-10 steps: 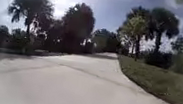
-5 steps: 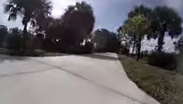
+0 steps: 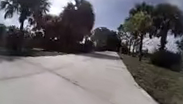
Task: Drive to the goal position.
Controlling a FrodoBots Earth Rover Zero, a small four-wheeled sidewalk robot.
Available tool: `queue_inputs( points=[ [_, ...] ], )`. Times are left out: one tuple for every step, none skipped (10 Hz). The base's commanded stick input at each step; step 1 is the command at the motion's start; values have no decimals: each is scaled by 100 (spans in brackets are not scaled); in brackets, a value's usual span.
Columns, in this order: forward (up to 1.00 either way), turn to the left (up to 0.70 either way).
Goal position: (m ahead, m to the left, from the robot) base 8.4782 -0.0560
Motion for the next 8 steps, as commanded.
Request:
queue_inputs(
  points=[
    [81, 0],
    [81, 0],
    [81, 0],
    [81, -11],
    [81, -32],
    [81, -32],
    [81, -32],
    [81, -32]
  ],
)
